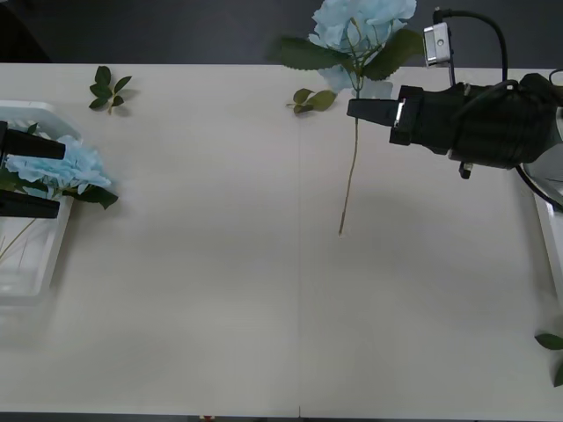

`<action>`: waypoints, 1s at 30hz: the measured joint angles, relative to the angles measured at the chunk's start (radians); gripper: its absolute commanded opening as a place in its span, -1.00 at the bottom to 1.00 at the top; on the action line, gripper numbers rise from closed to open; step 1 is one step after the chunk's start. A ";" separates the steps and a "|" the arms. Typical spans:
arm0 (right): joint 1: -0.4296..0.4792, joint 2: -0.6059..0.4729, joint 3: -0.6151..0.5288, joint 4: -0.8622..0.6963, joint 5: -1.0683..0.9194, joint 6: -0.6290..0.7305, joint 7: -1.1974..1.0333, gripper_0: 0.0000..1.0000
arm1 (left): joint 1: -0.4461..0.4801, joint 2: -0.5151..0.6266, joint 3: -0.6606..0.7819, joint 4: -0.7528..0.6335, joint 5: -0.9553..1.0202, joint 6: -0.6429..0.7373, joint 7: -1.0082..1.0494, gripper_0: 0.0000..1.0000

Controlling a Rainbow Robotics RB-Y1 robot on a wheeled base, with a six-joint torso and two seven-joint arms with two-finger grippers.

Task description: Put the red flowers into the right box and the blue flowers into the left box

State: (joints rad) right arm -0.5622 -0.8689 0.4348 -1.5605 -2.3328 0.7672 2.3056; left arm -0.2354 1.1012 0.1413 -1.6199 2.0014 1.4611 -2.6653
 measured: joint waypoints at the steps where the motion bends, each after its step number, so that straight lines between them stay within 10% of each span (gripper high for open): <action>1: 0.000 0.017 0.000 -0.001 -0.010 -0.006 0.011 -1.00 | 0.000 -0.002 0.000 -0.009 0.000 0.000 0.004 1.00; 30: -0.026 0.312 0.000 -0.038 -0.130 -0.191 0.055 -1.00 | -0.137 -0.324 -0.121 -0.055 -0.001 -0.055 0.615 1.00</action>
State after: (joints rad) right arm -0.5885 -0.5566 0.4350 -1.5981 -2.4629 0.5761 2.3602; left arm -0.3721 0.7776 0.0200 -1.6746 2.0008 1.4062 -2.0503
